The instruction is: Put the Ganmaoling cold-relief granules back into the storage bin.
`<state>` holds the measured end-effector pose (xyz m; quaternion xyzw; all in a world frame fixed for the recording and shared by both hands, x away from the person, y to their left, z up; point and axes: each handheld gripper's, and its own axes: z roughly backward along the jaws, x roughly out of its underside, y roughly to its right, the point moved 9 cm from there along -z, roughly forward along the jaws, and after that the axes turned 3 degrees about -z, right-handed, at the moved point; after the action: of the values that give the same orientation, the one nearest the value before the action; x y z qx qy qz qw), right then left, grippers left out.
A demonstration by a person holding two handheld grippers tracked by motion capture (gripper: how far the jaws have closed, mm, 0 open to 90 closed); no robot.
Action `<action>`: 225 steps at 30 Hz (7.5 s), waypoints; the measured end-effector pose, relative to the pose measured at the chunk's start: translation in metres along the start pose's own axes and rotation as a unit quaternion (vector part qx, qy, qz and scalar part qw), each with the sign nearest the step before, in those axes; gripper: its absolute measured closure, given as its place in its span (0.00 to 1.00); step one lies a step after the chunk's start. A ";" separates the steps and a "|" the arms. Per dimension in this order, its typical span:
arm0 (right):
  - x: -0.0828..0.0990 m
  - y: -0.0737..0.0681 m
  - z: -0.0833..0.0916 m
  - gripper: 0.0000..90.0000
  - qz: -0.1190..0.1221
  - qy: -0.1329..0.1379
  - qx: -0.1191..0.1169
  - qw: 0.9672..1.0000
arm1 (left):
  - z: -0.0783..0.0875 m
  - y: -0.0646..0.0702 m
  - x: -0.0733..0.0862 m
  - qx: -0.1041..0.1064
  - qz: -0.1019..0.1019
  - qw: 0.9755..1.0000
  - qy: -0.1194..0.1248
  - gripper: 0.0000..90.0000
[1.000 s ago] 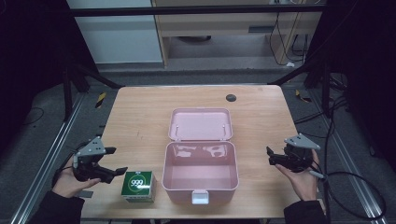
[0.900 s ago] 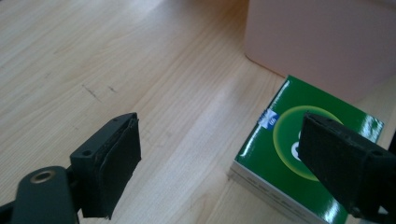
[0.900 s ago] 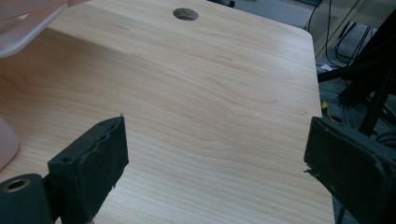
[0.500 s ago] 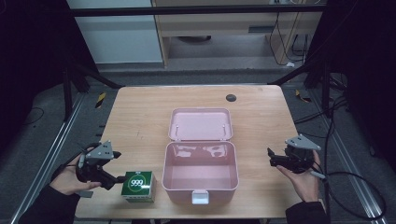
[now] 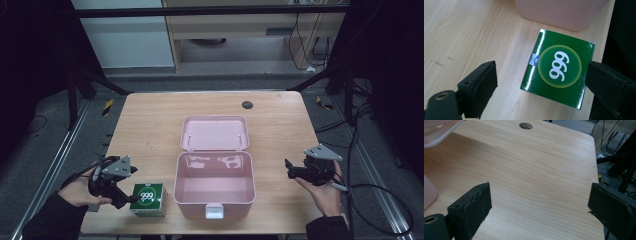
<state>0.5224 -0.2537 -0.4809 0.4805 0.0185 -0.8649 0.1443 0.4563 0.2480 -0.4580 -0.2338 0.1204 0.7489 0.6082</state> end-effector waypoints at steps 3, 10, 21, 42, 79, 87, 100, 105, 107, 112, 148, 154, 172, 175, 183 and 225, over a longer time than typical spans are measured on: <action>0.001 -0.002 -0.002 0.06 0.005 -0.003 -0.001 1.000 | -0.002 0.002 0.000 0.004 -0.016 1.000 -0.010 0.11; 0.002 -0.003 -0.003 0.05 0.007 -0.007 -0.004 1.000 | -0.008 0.007 -0.002 0.022 -0.044 0.998 -0.025 0.09; 0.003 -0.006 -0.004 0.05 0.010 -0.012 -0.007 1.000 | -0.016 0.013 -0.004 0.031 -0.071 0.996 -0.040 0.07; 0.008 -0.008 -0.008 0.04 0.010 -0.025 -0.011 1.000 | -0.046 0.018 -0.002 0.047 -0.076 0.994 -0.064 0.05; 0.015 -0.012 -0.015 0.04 0.020 -0.045 -0.020 0.999 | -0.066 0.022 0.006 0.067 -0.070 0.991 -0.089 0.16; 0.015 -0.011 -0.014 0.04 0.018 -0.044 -0.020 0.999 | -0.050 0.020 0.002 0.066 -0.056 0.992 -0.089 0.17; 0.014 -0.010 -0.013 0.04 0.017 -0.043 -0.021 0.999 | -0.003 0.006 -0.020 0.035 -0.048 0.995 -0.081 0.17; 0.014 -0.010 -0.013 0.04 0.016 -0.042 -0.021 0.999 | 0.014 0.001 -0.033 0.026 -0.047 0.996 -0.070 0.17; 0.014 -0.010 -0.012 0.04 0.015 -0.042 -0.022 0.999 | 0.020 0.000 -0.038 0.023 -0.045 0.997 -0.064 0.17; 0.013 -0.010 -0.012 0.04 0.017 -0.041 -0.022 0.999 | 0.027 0.000 -0.048 0.023 -0.044 0.997 -0.054 0.17; 0.017 -0.008 -0.014 0.04 0.011 -0.045 -0.021 0.999 | 0.038 0.001 -0.142 0.039 -0.093 0.995 -0.019 0.17; 0.019 -0.007 -0.015 0.04 0.014 -0.050 -0.020 0.998 | 0.033 0.002 -0.153 0.039 -0.100 0.994 -0.014 0.17; 0.020 -0.006 -0.015 0.03 0.016 -0.051 -0.018 0.998 | 0.011 0.009 -0.181 0.049 -0.130 0.990 -0.015 0.17; 0.019 -0.005 -0.015 0.03 0.014 -0.050 -0.017 0.999 | 0.004 0.010 -0.183 0.052 -0.132 0.990 -0.019 0.17; 0.021 -0.002 -0.015 0.03 0.010 -0.049 -0.016 0.999 | -0.011 0.012 -0.186 0.060 -0.138 0.988 -0.033 0.17; 0.025 -0.007 -0.019 0.03 0.020 -0.062 -0.022 0.998 | -0.076 0.013 -0.156 0.082 -0.125 0.985 -0.089 0.17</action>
<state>0.5238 -0.2497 -0.5132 0.4233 0.0189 -0.8891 0.1729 0.4830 0.0759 -0.4473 -0.1289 0.0966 0.6726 0.7223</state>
